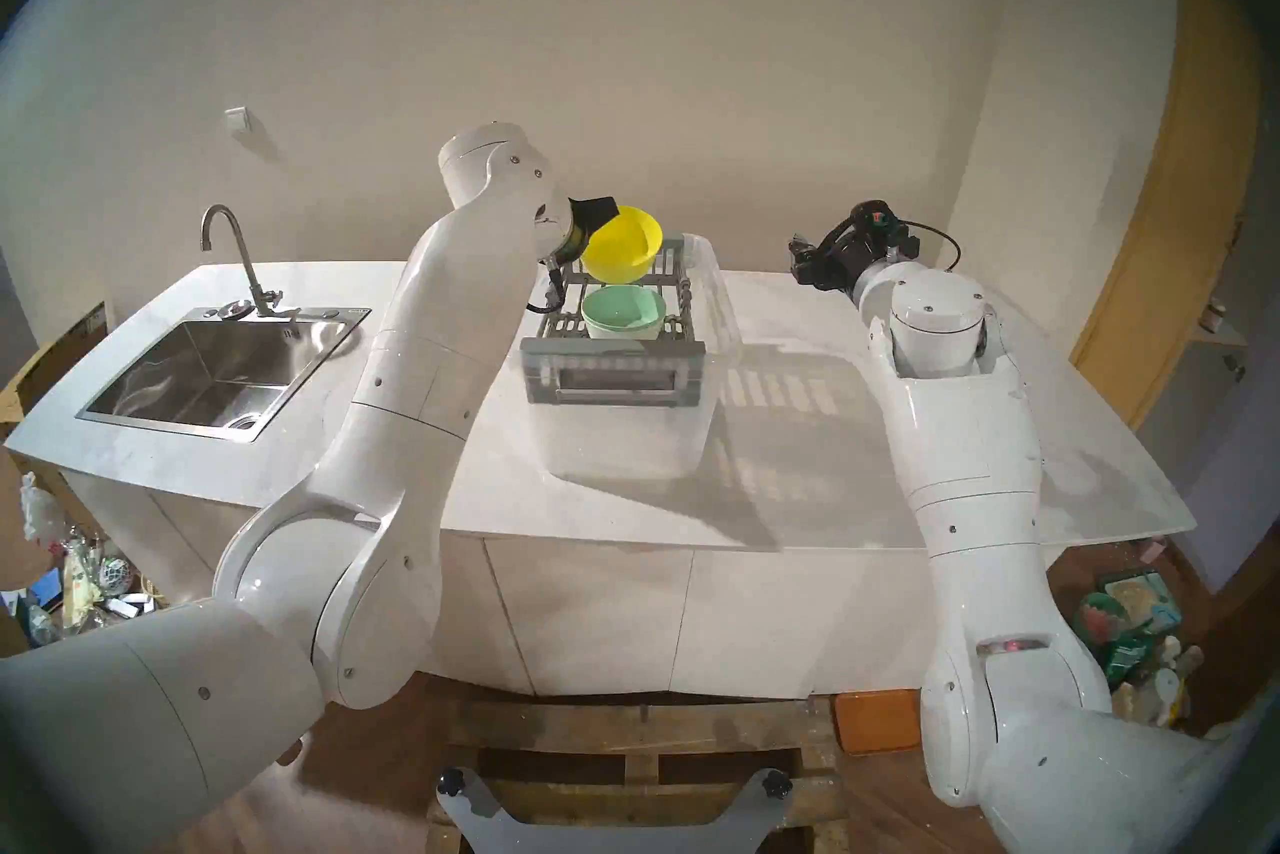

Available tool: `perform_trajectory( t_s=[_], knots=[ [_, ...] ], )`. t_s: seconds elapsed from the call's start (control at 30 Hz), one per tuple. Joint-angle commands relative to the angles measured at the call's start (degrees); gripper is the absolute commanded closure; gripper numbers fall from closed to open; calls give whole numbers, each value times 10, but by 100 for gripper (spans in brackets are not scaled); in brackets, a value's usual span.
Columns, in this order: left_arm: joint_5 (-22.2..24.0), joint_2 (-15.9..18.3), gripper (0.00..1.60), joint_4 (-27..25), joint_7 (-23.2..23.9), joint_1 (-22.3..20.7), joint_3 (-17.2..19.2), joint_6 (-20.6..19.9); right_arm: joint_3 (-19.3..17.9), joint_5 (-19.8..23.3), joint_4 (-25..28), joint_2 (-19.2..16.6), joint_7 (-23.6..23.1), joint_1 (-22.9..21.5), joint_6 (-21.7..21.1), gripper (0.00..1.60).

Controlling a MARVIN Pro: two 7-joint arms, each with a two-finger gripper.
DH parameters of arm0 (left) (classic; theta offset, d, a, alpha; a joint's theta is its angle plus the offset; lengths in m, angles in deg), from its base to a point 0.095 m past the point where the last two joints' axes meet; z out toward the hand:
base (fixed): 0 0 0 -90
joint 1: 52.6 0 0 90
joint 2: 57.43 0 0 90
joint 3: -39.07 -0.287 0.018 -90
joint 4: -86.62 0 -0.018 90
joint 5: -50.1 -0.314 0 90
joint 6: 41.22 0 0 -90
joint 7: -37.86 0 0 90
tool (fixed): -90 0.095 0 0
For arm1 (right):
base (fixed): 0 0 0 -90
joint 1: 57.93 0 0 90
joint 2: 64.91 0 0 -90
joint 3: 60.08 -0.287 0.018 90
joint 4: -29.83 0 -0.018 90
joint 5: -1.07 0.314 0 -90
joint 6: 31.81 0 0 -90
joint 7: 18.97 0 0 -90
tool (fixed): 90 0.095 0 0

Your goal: Place the plate or bowl neatly into the plate slot of the drying rack

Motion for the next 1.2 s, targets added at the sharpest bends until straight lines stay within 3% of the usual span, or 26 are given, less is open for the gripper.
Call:
perform_trajectory(
  t_s=[0.0,0.43,0.77,1.17],
  knots=[
    [15,-17,160,-39,-3,1,0,-17,-2,2,14,0,0,-15,11,0],
    [30,-8,160,-87,-35,46,7,-42,-2,2,13,0,0,-15,11,0],
    [26,17,160,-56,-18,21,16,-29,-2,2,14,0,0,-15,11,0],
    [30,13,160,-8,19,-5,-8,-17,-2,2,14,0,0,-15,10,0]
  ],
)
